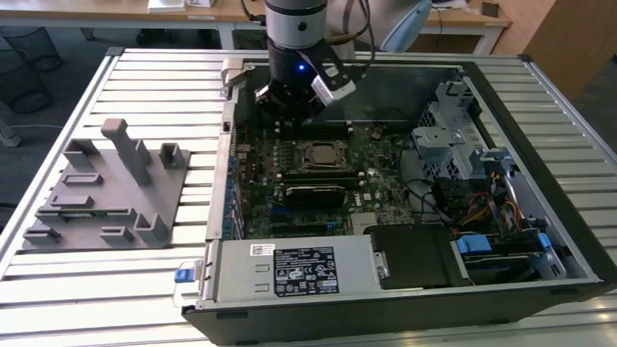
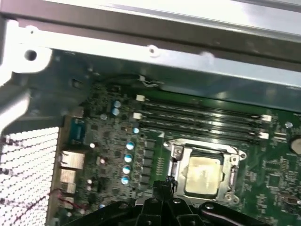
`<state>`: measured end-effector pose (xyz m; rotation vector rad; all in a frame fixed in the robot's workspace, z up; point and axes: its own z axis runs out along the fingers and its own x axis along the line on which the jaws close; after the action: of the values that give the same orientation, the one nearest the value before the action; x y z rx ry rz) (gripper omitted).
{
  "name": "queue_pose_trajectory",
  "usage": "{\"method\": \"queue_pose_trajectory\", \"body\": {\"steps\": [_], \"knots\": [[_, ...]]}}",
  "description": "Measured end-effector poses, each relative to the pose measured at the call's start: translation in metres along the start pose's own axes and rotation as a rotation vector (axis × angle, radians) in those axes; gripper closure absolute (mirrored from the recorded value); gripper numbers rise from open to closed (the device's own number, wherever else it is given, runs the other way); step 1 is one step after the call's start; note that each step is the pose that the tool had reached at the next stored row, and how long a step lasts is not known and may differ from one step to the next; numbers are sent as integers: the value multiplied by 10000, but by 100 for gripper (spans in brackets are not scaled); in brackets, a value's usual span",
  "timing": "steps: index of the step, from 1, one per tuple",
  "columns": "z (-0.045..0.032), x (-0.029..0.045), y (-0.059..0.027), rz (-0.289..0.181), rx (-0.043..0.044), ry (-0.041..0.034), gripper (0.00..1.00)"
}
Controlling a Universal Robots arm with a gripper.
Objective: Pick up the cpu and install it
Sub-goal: 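Install the first cpu locking lever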
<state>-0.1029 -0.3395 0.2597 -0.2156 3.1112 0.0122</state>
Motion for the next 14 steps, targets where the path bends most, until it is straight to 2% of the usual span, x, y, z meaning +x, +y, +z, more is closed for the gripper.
{"method": "queue_pose_trajectory", "body": {"steps": [5,10,14], "knots": [[2,95,103,14,1,1,89],[13,95,236,14,0,0,89],[29,93,267,13,1,1,89]]}}
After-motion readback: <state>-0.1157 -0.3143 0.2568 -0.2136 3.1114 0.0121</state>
